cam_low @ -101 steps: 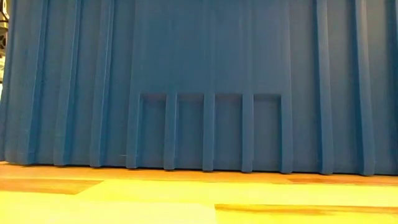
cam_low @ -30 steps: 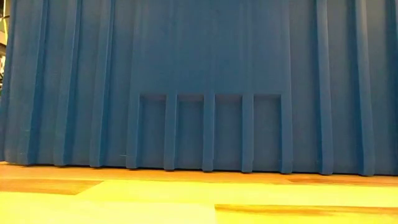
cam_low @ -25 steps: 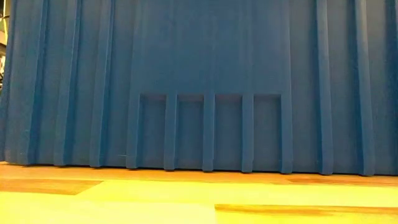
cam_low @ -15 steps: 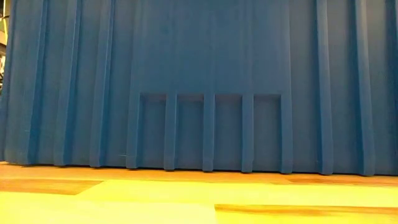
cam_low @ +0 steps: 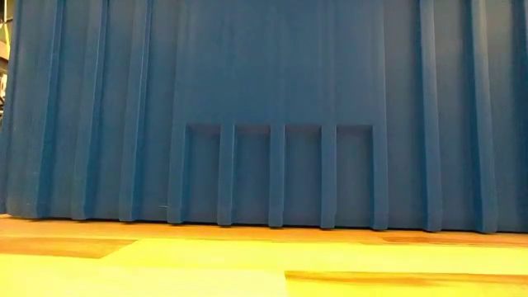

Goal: Pick and place slides into bin
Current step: Return to Home Position

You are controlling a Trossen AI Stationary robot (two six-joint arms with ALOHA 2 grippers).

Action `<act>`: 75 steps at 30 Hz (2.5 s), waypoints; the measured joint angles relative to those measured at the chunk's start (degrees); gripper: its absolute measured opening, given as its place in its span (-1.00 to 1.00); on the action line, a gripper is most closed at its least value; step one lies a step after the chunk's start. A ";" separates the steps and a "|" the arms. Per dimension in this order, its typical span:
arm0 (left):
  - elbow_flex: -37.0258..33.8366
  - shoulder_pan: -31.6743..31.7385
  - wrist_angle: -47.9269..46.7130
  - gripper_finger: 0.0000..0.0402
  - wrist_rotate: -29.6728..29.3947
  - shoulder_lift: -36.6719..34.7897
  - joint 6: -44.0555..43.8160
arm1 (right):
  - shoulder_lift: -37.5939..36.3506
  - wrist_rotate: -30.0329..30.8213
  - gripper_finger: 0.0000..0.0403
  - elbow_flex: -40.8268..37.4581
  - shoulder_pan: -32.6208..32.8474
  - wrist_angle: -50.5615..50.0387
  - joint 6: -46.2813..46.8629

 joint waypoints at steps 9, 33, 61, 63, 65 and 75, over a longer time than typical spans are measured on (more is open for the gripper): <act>-4.54 0.02 -1.30 -0.44 -5.91 0.80 -11.94 | 0.04 2.95 0.26 -0.02 0.00 -1.39 8.83; -24.37 -0.02 50.12 -0.44 31.78 -0.02 16.91 | 0.09 5.35 0.26 -0.09 -0.02 -12.96 18.43; -24.35 0.00 43.05 -0.44 30.51 -0.04 10.44 | 0.11 5.41 0.26 -0.11 -0.02 -22.60 23.20; -24.35 -0.01 43.04 -0.44 30.49 -0.04 10.46 | 0.11 5.41 0.26 -0.11 -0.02 -22.96 23.08; -24.35 -0.02 42.95 -0.44 30.49 -0.04 10.44 | 0.08 5.41 0.26 -0.11 -0.02 -23.23 23.11; -24.35 -0.02 40.03 -0.44 30.47 -0.04 10.39 | 0.07 5.41 0.26 -0.12 -0.01 -23.47 23.10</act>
